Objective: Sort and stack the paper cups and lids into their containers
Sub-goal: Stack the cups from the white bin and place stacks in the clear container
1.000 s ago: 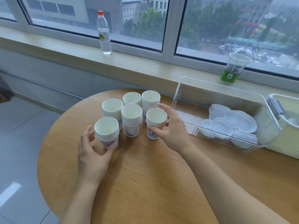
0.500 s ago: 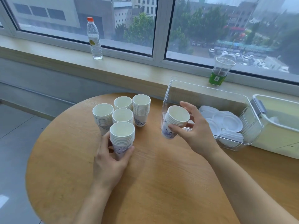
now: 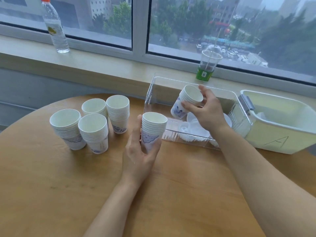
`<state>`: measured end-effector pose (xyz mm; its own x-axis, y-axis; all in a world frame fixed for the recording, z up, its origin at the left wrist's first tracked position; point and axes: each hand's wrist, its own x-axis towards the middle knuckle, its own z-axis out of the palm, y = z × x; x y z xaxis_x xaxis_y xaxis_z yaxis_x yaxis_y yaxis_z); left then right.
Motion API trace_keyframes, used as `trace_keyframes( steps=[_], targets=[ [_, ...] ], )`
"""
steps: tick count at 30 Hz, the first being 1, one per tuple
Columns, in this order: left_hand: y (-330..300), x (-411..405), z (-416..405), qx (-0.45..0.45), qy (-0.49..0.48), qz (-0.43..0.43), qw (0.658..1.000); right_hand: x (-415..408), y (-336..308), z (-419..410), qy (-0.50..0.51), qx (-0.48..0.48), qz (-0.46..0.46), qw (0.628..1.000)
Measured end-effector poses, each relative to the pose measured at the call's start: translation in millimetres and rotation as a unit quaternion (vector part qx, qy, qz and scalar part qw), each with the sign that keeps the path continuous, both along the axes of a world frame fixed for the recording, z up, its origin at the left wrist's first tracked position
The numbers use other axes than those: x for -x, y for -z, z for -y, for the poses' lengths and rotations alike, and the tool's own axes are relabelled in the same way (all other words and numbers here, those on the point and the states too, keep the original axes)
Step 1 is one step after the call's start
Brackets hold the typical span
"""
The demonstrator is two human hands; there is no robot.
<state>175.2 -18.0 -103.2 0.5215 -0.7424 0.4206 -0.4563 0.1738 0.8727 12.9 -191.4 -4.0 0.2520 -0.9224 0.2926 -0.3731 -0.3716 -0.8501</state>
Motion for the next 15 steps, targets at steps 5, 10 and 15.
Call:
trace_keyframes(
  steps=[5,10,15],
  targets=[
    [15,-4,11,0.008,-0.003,-0.001,1.000,-25,13,32,-0.005,-0.031,-0.038,0.999],
    [14,-1,17,0.017,0.002,0.013,1.000,-49,28,61,-0.012,-0.046,-0.066,0.997],
    [18,-1,19,0.032,0.019,0.033,0.999,-68,36,85,-0.005,-0.040,-0.093,0.995]
  ],
)
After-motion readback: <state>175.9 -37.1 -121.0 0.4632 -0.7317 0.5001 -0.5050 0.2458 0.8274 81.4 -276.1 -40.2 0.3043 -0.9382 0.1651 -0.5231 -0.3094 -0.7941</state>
